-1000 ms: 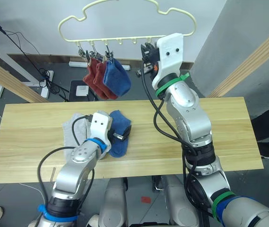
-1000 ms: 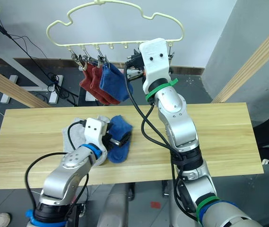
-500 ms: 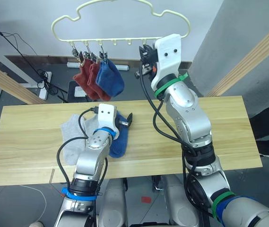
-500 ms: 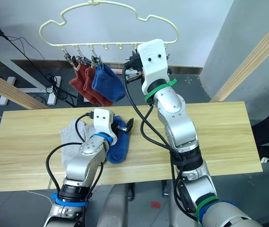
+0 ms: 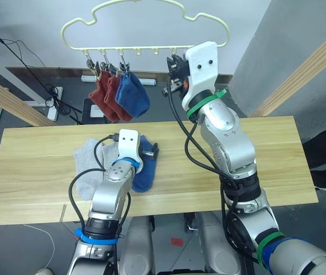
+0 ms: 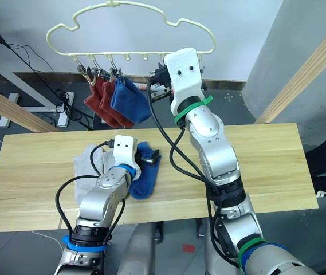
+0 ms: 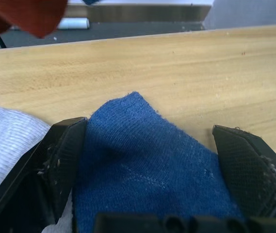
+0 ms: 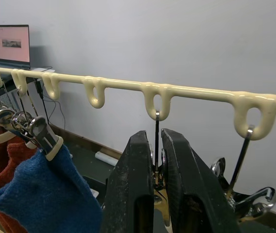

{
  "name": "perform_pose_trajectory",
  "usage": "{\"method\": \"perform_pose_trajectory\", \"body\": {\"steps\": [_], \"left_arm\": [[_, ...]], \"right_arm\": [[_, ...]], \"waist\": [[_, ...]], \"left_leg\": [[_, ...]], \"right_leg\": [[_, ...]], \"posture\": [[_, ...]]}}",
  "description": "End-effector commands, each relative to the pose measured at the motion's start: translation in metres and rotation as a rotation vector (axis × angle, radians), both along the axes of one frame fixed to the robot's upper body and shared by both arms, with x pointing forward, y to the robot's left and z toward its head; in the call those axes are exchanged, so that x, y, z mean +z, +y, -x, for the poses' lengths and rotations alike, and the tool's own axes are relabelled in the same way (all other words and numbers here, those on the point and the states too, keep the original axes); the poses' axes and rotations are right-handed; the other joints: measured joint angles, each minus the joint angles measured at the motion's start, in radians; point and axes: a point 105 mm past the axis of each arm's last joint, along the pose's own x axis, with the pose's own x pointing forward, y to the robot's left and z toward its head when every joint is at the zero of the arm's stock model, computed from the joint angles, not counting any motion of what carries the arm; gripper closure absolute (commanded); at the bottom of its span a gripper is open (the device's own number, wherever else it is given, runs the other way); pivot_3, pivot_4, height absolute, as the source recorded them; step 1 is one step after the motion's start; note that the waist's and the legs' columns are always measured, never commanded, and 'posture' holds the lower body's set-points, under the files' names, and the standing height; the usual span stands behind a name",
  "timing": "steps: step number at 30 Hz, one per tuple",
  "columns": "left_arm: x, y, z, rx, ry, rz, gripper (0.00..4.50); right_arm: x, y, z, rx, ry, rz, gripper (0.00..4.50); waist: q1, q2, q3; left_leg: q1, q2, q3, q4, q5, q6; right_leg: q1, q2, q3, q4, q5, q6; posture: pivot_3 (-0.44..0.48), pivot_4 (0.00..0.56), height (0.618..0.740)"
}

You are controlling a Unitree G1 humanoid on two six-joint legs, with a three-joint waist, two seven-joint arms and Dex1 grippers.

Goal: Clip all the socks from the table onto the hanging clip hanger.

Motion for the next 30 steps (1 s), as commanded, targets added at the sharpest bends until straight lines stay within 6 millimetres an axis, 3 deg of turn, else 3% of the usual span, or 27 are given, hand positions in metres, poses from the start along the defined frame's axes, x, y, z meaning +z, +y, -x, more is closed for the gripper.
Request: {"method": "perform_pose_trajectory", "body": {"steps": [1, 13, 15, 19, 23, 26, 30], "left_arm": [[-0.008, -0.001, 0.004, -0.026, 0.032, -0.029, 0.88], [0.002, 0.001, 0.005, -0.029, -0.022, -0.047, 3.15], [0.017, -0.003, 0.006, -0.046, -0.091, 0.007, 3.61], [0.062, -0.032, 0.015, -0.194, -0.282, 0.144, 4.49], [0.102, -0.047, 0.019, -0.284, -0.435, 0.247, 4.50], [0.119, -0.054, 0.020, -0.320, -0.524, 0.239, 4.50], [0.120, -0.065, 0.016, -0.367, -0.608, 0.190, 4.50]], "right_arm": [[0.015, 0.001, 0.012, 0.019, -0.060, -0.026, 4.47], [0.016, 0.000, 0.013, 0.017, -0.067, -0.030, 4.47], [0.016, -0.001, 0.013, 0.016, -0.067, -0.031, 4.47], [0.017, -0.002, 0.013, 0.012, -0.067, -0.031, 4.47], [0.018, -0.004, 0.014, 0.011, -0.067, -0.034, 4.47], [0.019, -0.004, 0.015, 0.012, -0.064, -0.040, 4.47], [0.022, -0.004, 0.016, 0.018, -0.055, -0.059, 4.47]], "waist": [[0.000, 0.000, 0.000], [0.000, 0.000, 0.000], [0.000, 0.000, 0.000], [0.000, 0.000, 0.000], [0.001, 0.000, 0.000], [-0.003, 0.000, 0.000], [-0.005, 0.000, 0.000]], "left_leg": [[0.000, 0.000, 0.000, 0.000, 0.000, 0.000], [0.000, 0.000, 0.000, 0.000, 0.000, 0.000], [0.000, 0.000, 0.000, 0.000, 0.000, 0.000], [0.000, 0.000, 0.000, 0.000, 0.000, 0.000], [-0.001, 0.000, 0.000, 0.000, 0.000, 0.000], [-0.001, -0.001, 0.000, 0.000, 0.000, 0.000], [-0.001, -0.001, 0.000, 0.000, 0.000, 0.000]], "right_leg": [[0.000, 0.000, 0.000, 0.000, 0.000, 0.000], [0.000, 0.000, 0.000, 0.000, 0.000, 0.000], [0.000, 0.000, 0.000, 0.000, 0.000, 0.000], [0.000, 0.000, 0.000, 0.000, 0.000, 0.000], [0.000, -0.001, 0.000, -0.001, 0.000, 0.000], [0.000, 0.000, 0.000, -0.001, 0.000, 0.000], [0.000, 0.000, -0.001, -0.001, 0.000, 0.000]], "posture": [[-0.069, 0.453, 0.740], [-0.067, 0.449, 0.740], [-0.068, 0.450, 0.740], [-0.071, 0.450, 0.740], [-0.076, 0.450, 0.740], [-0.076, 0.450, 0.740], [-0.083, 0.449, 0.740]]}}
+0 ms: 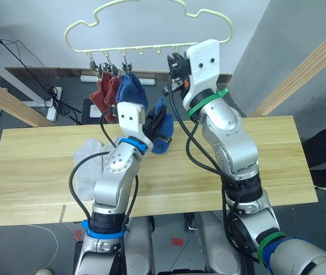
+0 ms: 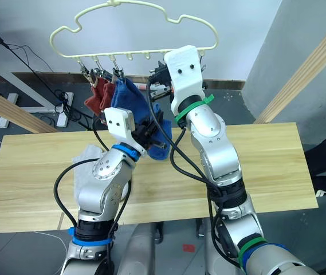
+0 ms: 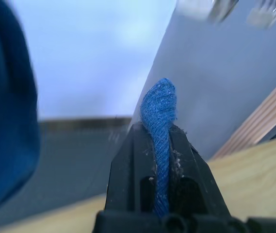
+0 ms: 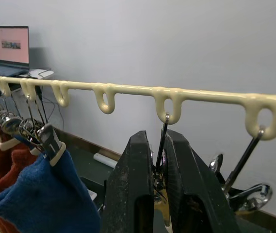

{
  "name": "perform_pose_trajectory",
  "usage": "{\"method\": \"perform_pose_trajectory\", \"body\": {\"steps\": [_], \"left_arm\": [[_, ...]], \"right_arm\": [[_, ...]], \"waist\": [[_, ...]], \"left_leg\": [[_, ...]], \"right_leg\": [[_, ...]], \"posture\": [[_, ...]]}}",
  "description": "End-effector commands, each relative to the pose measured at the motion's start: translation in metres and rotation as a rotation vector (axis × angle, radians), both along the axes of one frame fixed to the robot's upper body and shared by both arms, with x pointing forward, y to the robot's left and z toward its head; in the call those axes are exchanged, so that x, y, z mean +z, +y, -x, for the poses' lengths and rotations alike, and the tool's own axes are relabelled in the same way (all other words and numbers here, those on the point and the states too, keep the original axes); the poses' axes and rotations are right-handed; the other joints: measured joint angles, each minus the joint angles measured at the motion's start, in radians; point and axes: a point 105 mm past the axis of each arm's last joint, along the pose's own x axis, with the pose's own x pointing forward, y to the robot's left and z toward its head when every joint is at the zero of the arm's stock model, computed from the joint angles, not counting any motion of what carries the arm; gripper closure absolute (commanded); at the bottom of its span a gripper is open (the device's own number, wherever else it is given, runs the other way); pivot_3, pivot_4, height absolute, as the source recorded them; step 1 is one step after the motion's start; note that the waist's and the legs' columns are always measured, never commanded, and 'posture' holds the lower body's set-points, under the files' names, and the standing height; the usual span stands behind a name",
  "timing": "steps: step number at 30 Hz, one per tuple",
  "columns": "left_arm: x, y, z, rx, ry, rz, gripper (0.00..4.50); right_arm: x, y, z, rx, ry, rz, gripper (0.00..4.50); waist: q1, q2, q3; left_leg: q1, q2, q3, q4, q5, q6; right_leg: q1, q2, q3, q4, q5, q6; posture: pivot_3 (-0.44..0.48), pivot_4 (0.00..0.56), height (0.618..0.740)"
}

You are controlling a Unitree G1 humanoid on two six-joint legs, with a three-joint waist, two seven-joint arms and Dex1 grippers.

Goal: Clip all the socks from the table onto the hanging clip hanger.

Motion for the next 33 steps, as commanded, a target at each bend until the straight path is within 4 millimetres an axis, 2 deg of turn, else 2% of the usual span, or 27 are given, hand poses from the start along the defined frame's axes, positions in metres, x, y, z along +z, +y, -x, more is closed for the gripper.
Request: {"method": "perform_pose_trajectory", "body": {"steps": [1, 10, 20, 33], "left_arm": [[0.001, -0.011, 0.002, -0.028, -0.102, -0.031, 4.50], [0.000, -0.027, -0.011, 0.009, -0.205, -0.042, 4.50], [0.018, -0.026, -0.020, 0.066, -0.252, 0.023, 4.50], [0.025, -0.035, -0.018, 0.033, -0.239, 0.085, 4.50]], "right_arm": [[0.017, 0.001, 0.013, 0.032, -0.052, -0.052, 4.47], [0.018, 0.004, 0.015, 0.046, -0.033, -0.071, 4.47], [0.017, 0.007, 0.016, 0.052, -0.024, -0.070, 4.47], [0.014, 0.008, 0.015, 0.053, -0.013, -0.071, 4.47]], "waist": [[-0.002, 0.000, 0.000], [-0.018, 0.000, 0.000], [-0.021, 0.000, 0.000], [-0.021, 0.000, 0.000]], "left_leg": [[0.000, 0.000, 0.000, 0.000, 0.000, 0.000], [-0.001, 0.000, 0.000, 0.000, -0.002, 0.003], [-0.001, 0.000, 0.000, 0.000, -0.002, 0.004], [-0.001, 0.000, 0.000, 0.000, -0.001, 0.003]], "right_leg": [[0.000, 0.000, 0.000, 0.000, 0.000, 0.000], [0.000, 0.000, 0.000, 0.000, 0.000, 0.000], [0.000, 0.000, 0.000, 0.000, 0.000, 0.000], [0.000, 0.000, 0.000, 0.000, 0.000, 0.000]], "posture": [[-0.083, 0.449, 0.740], [-0.096, 0.451, 0.740], [-0.099, 0.452, 0.740], [-0.095, 0.454, 0.740]]}}
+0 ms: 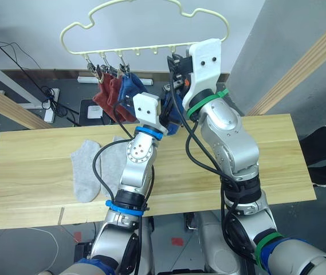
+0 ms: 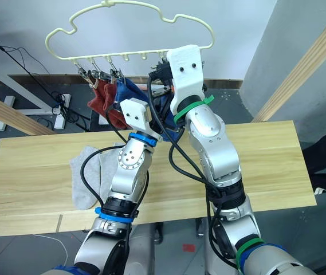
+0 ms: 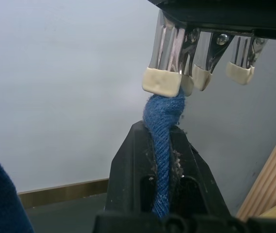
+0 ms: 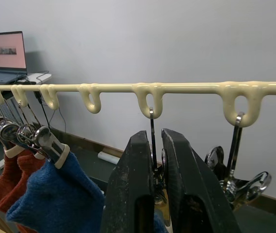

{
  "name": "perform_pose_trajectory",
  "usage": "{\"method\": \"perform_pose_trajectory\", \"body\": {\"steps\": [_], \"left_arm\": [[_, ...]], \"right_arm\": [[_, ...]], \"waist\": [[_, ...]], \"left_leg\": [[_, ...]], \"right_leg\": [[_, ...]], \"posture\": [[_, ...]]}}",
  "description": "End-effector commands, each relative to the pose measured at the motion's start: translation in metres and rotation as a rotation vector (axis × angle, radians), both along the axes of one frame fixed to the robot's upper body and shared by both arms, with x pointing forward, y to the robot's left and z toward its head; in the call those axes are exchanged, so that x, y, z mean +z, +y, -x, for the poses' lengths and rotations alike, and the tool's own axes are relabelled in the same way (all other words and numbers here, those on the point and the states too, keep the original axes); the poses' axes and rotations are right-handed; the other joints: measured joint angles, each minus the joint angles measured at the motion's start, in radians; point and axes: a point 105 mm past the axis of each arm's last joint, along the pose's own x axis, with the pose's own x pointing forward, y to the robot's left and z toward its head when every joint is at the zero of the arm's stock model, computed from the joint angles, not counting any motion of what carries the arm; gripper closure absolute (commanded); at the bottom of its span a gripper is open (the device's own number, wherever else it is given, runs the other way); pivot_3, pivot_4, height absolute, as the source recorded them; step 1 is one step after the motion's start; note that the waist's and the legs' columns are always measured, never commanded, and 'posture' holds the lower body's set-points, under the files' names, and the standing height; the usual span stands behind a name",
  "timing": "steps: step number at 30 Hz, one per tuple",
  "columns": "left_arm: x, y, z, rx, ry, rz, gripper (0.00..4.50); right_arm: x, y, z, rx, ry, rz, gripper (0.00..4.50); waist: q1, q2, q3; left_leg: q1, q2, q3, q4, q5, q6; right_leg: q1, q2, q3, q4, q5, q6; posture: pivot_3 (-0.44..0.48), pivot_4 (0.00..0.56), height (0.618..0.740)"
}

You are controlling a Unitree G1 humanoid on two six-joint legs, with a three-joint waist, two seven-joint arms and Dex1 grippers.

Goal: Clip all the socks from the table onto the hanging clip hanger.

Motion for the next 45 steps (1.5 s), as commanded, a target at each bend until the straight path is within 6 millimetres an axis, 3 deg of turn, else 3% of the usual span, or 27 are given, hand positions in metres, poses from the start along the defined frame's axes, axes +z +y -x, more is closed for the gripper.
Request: {"method": "perform_pose_trajectory", "body": {"steps": [1, 12, 21, 23, 31, 36, 41, 45], "left_arm": [[0.015, -0.008, 0.008, -0.031, -0.053, 0.027, 4.50], [0.020, -0.010, 0.008, -0.027, -0.063, 0.030, 4.50], [0.016, -0.011, 0.005, -0.033, -0.047, 0.012, 4.50], [0.012, -0.012, 0.005, -0.059, -0.030, 0.001, 4.50], [0.003, -0.007, 0.006, -0.106, 0.027, -0.032, 2.23], [-0.002, -0.005, 0.020, -0.208, 0.022, -0.122, 0.79], [-0.001, 0.029, 0.039, -0.324, 0.056, -0.253, 0.79], [0.006, 0.047, 0.057, -0.432, 0.112, -0.310, 0.79]], "right_arm": [[0.014, 0.004, 0.013, 0.030, -0.056, -0.030, 4.47], [0.012, 0.005, 0.013, 0.036, -0.043, -0.041, 4.47], [0.007, 0.002, 0.023, 0.100, -0.016, -0.048, 1.31], [0.004, -0.002, 0.031, 0.137, -0.014, -0.046, 1.31], [-0.007, -0.001, 0.055, 0.253, -0.017, 0.034, 1.27], [-0.012, -0.007, 0.061, 0.253, -0.020, 0.064, 1.27], [-0.011, -0.028, 0.059, 0.144, -0.057, 0.093, 1.27], [-0.014, -0.032, 0.054, 0.103, -0.051, 0.094, 1.27]], "waist": [[0.000, 0.000, 0.000], [0.000, 0.000, 0.000], [0.000, 0.000, 0.000], [0.000, 0.000, 0.000], [-0.003, 0.000, 0.000], [-0.003, 0.000, 0.000], [-0.004, 0.000, 0.000], [-0.002, 0.000, 0.000]], "left_leg": [[0.000, 0.000, 0.000, 0.000, 0.000, 0.000], [0.000, 0.000, 0.000, 0.000, 0.000, 0.000], [0.000, 0.000, 0.000, 0.000, 0.000, 0.000], [0.000, 0.000, 0.000, 0.000, 0.000, 0.000], [0.000, -0.001, 0.000, 0.000, 0.000, 0.000], [0.000, -0.001, 0.000, 0.000, 0.001, -0.001], [0.000, 0.000, 0.000, 0.000, 0.001, -0.002], [0.000, 0.000, 0.000, 0.000, 0.001, -0.002]], "right_leg": [[0.000, 0.000, 0.000, 0.000, 0.000, 0.000], [0.000, 0.000, 0.000, 0.000, 0.000, 0.000], [0.000, 0.000, 0.000, 0.000, 0.000, 0.000], [0.000, 0.000, 0.000, 0.000, 0.000, 0.000], [0.000, 0.001, 0.000, 0.000, -0.003, 0.005], [0.000, 0.001, -0.001, 0.000, -0.003, 0.005], [0.000, 0.001, 0.001, 0.000, -0.003, 0.005], [0.000, 0.002, 0.000, 0.000, -0.003, 0.006]], "posture": [[-0.095, 0.454, 0.740], [-0.095, 0.454, 0.740], [-0.099, 0.447, 0.740], [-0.099, 0.447, 0.740], [-0.108, 0.450, 0.740], [-0.101, 0.454, 0.740], [-0.094, 0.455, 0.740], [-0.076, 0.453, 0.740]]}}
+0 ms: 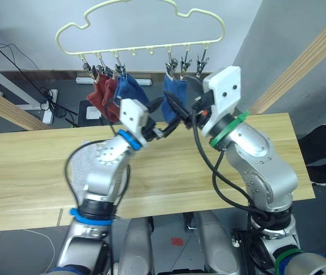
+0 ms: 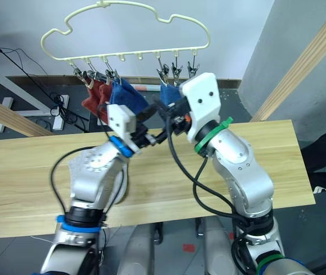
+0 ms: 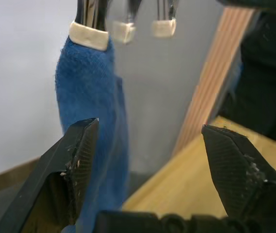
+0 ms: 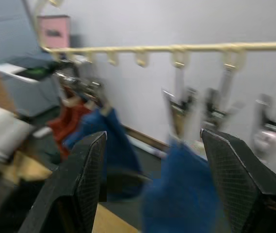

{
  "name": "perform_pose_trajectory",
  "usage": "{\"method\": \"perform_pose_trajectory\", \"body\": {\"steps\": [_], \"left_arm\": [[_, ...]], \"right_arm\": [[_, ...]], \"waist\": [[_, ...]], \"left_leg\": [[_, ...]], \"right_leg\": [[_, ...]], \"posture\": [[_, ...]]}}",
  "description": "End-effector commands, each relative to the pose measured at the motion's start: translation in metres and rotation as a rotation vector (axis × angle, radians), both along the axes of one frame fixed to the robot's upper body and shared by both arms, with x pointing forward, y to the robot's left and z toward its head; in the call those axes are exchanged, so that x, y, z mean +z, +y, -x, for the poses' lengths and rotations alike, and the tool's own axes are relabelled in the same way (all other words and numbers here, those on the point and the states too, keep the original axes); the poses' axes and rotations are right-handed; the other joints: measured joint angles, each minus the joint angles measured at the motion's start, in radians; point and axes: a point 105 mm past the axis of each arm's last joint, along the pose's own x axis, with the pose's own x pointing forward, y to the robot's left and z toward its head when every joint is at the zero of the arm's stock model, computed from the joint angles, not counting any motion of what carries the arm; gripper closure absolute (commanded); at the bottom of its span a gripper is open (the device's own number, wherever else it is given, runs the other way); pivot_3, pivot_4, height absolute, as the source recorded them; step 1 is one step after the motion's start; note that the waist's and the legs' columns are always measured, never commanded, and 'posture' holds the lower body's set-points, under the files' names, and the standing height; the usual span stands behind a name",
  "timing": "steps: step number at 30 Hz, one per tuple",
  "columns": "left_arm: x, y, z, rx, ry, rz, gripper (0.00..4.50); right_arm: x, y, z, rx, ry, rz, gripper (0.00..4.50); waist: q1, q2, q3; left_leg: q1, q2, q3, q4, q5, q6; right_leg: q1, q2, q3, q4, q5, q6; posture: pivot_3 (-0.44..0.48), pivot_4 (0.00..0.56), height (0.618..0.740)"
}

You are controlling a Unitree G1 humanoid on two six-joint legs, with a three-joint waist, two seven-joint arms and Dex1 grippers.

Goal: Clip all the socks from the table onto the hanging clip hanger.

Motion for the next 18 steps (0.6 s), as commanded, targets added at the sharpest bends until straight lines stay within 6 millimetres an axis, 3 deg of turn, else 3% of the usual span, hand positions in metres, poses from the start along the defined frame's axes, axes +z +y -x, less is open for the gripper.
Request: {"method": "perform_pose_trajectory", "body": {"steps": [1, 4, 10, 18], "left_arm": [[0.014, -0.001, 0.025, -0.129, 0.002, -0.010, 0.76], [0.016, 0.008, 0.034, -0.151, 0.031, -0.044, 0.75], [0.026, 0.026, 0.041, -0.153, 0.071, -0.077, 0.75], [0.050, 0.021, 0.039, -0.195, -0.003, -0.103, 0.75]], "right_arm": [[0.009, 0.000, 0.009, 0.004, -0.059, -0.027, 1.45], [0.007, -0.001, 0.006, -0.021, -0.050, -0.025, 2.20], [0.007, -0.002, -0.003, -0.056, -0.035, -0.044, 2.20], [0.009, -0.003, -0.022, -0.132, -0.024, -0.058, 2.20]], "waist": [[0.002, 0.000, 0.000], [0.003, 0.000, 0.000], [0.005, 0.000, 0.000], [0.008, 0.000, 0.000]], "left_leg": [[0.000, 0.000, 0.000, 0.000, 0.000, 0.000], [0.000, 0.000, 0.000, 0.000, 0.000, 0.000], [0.000, 0.000, 0.000, 0.000, 0.000, 0.000], [0.000, -0.001, 0.000, 0.000, 0.000, 0.000]], "right_leg": [[0.000, 0.000, 0.000, 0.000, 0.000, 0.000], [0.000, -0.001, 0.001, -0.001, 0.000, 0.000], [0.000, -0.001, 0.001, -0.001, 0.000, 0.000], [0.000, -0.001, 0.001, -0.001, 0.000, 0.000]], "posture": [[-0.065, 0.453, 0.740], [-0.054, 0.454, 0.740], [-0.039, 0.455, 0.740], [-0.032, 0.454, 0.740]]}}
